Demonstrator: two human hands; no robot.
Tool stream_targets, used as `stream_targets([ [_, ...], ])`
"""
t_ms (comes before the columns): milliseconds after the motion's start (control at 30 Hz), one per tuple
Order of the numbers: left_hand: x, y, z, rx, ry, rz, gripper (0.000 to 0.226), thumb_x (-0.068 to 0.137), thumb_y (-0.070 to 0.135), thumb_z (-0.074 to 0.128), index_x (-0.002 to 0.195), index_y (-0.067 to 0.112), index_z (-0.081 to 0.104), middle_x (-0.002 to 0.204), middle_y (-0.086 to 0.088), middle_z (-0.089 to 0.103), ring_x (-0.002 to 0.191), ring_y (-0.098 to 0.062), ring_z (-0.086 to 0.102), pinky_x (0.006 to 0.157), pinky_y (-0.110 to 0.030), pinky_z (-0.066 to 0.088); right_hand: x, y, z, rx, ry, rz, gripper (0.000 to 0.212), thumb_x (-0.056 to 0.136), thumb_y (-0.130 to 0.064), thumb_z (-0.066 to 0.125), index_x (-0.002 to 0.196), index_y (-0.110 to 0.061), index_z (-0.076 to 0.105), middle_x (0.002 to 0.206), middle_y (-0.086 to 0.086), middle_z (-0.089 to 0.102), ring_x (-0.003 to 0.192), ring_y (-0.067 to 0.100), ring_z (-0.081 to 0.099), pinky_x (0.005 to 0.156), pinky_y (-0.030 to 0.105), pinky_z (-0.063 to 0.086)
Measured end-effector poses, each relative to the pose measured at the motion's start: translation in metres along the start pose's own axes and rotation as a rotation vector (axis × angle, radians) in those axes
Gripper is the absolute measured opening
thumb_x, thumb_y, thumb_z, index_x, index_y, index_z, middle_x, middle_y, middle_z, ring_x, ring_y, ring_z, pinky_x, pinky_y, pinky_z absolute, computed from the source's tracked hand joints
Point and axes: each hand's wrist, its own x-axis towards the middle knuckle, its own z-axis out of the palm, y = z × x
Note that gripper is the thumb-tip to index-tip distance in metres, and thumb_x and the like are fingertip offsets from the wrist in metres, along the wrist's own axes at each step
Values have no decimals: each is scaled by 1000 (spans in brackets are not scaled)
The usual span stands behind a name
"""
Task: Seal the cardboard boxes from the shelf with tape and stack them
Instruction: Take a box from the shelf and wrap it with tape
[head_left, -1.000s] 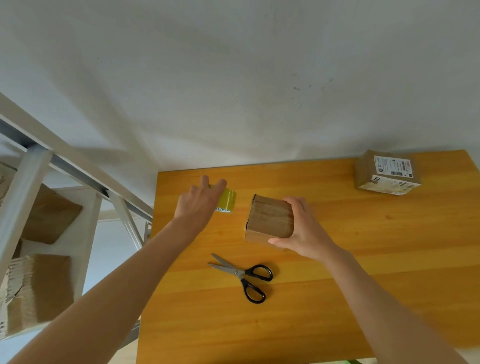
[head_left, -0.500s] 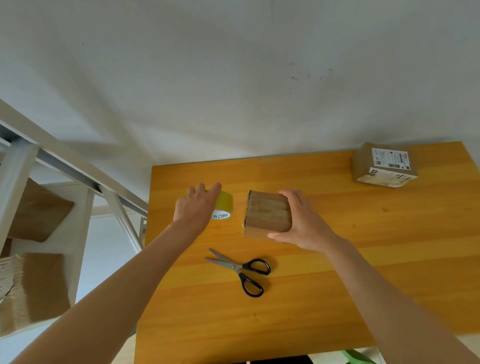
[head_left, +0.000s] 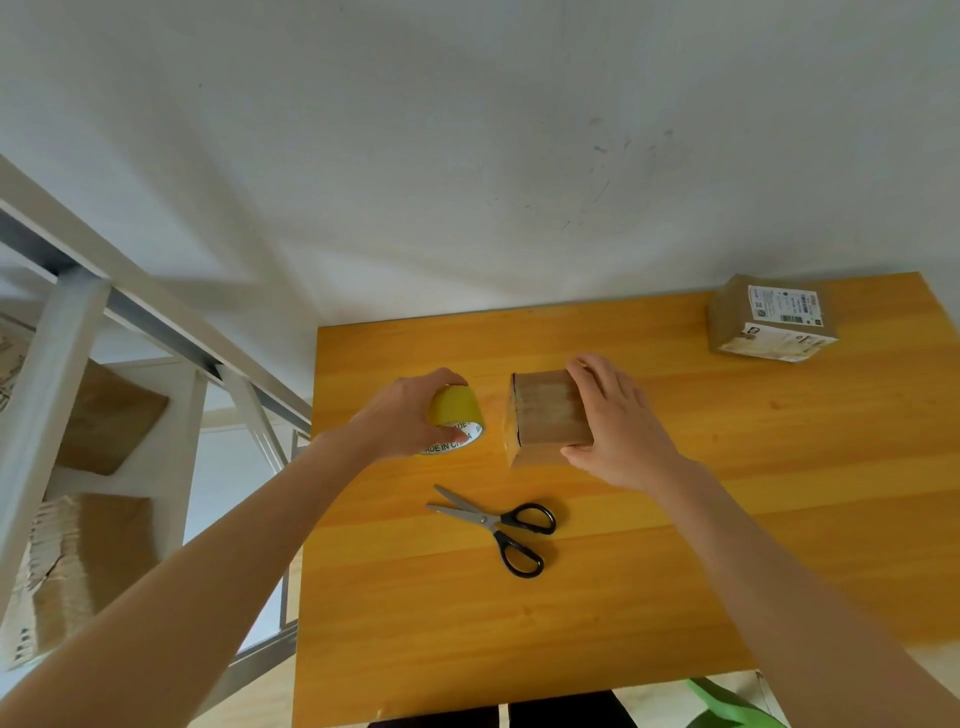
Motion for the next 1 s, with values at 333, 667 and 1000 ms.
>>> stream_targets([
  [333,4,1,2,-38,-9,4,70,73,41,79,133,34,45,124,3,57,106,-19,53,78,-27,50,-48,-47,55,-111,459,-307,43,78,-20,73,114,-9,53,117,14,54,101,27,56,88,39,51],
  [667,12,8,-2,-128,0,8,47,84,50,64,125,29,55,105,7,61,86,-12,58,68,-21,49,-74,-64,122,-37,-178,-45,41,99,-29,52,133,-9,44,132,6,46,123,22,48,102,33,40],
  [1000,24,9,-10,-88,-124,48,46,82,38,71,125,28,58,107,8,56,96,-12,51,80,-27,43,-61,-75,132,-61,-212,151,31,101,-26,44,128,-10,45,129,7,48,117,23,50,97,31,39],
])
